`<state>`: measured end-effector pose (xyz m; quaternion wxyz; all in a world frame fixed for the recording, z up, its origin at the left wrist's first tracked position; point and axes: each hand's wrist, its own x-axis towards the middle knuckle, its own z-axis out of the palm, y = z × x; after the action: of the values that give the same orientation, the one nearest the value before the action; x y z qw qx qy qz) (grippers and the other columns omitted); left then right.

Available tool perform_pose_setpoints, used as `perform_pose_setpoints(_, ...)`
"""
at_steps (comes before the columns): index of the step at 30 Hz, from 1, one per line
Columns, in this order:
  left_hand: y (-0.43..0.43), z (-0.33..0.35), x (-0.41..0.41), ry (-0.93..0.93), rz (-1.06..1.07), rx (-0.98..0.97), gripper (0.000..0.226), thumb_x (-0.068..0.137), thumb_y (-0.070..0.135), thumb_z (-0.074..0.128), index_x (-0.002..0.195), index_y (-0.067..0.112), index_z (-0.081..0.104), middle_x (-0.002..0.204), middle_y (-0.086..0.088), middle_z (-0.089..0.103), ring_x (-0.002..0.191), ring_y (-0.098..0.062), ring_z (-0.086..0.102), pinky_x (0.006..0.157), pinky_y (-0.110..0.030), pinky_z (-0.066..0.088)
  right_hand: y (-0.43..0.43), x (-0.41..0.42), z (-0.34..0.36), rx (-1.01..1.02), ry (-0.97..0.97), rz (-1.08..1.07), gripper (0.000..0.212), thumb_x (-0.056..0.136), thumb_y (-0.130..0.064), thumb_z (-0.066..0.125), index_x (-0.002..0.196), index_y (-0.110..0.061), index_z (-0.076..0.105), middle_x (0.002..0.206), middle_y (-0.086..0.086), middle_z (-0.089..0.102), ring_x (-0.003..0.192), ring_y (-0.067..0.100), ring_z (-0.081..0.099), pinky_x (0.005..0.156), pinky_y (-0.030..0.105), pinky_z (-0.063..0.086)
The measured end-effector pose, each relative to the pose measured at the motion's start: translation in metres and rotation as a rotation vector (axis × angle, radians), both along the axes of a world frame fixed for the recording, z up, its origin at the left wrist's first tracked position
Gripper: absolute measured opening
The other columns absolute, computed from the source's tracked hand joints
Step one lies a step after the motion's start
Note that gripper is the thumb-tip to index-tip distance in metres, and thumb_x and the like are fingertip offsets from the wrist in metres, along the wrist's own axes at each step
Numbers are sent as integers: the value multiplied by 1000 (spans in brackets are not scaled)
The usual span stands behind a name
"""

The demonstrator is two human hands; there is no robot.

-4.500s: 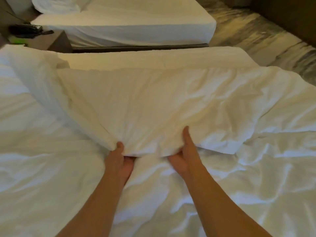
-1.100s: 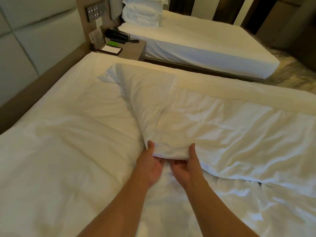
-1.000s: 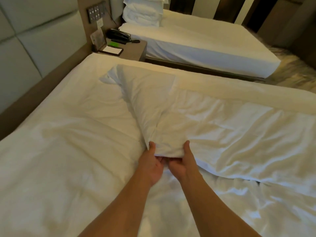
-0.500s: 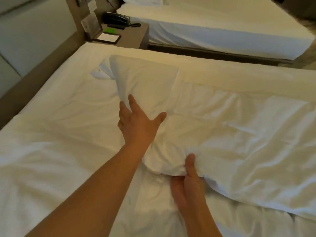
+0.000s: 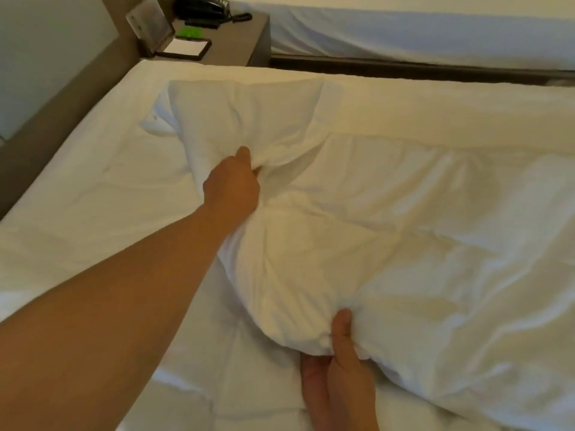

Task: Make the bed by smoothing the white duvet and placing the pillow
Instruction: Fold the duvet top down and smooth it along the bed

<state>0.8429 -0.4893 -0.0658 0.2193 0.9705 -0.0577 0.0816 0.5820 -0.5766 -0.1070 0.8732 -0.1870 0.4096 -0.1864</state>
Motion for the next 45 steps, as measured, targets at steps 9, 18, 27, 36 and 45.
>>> perform_pose_setpoints(9, 138, 38, -105, 246, 448, -1924, 48, 107, 45, 41, 145, 20, 58, 135, -8, 69, 124, -30, 65, 102, -49, 51, 26, 13, 55, 171, -192, 95, 62, 85, -46, 64, 142, -22, 61, 133, 6, 72, 126, 26, 67, 107, 51, 49)
perform_pose_setpoints(18, 170, 56, -105, 309, 620, -1966, 48, 98, 45, 55, 135, 16, 65, 129, -15, 71, 120, -39, 65, 106, -56, 47, 67, 41, 45, 217, -158, 311, 52, 104, -48, 51, 143, -15, 60, 136, 8, 70, 128, 30, 64, 122, 50, 35)
perform_pose_setpoints(27, 220, 65, -94, -28, 786, -1749, 43, 98, 40, 66, 134, 17, 60, 115, -10, 76, 98, -29, 75, 83, -54, 61, 49, 44, 50, 302, -276, 315, 60, 98, -49, 55, 146, -14, 59, 142, 16, 65, 132, 40, 60, 113, 64, 41)
perform_pose_setpoints(36, 230, 35, -112, 162, 830, -1716, 33, 102, 29, 62, 134, 18, 60, 114, -8, 72, 99, -27, 70, 86, -55, 56, 65, 1, 96, 243, 45, 614, 52, 95, -39, 65, 130, 0, 64, 119, 28, 73, 114, 44, 70, 105, 54, 51)
perform_pose_setpoints(45, 237, 18, -118, 191, 699, -1767, 40, 102, 28, 62, 140, 16, 56, 118, -9, 73, 103, -27, 72, 93, -56, 57, 5, 26, 42, -1760, 668, 1013, 84, 82, -93, 7, 158, -57, 6, 175, -7, 0, 161, 26, -5, 123, 62, 6)
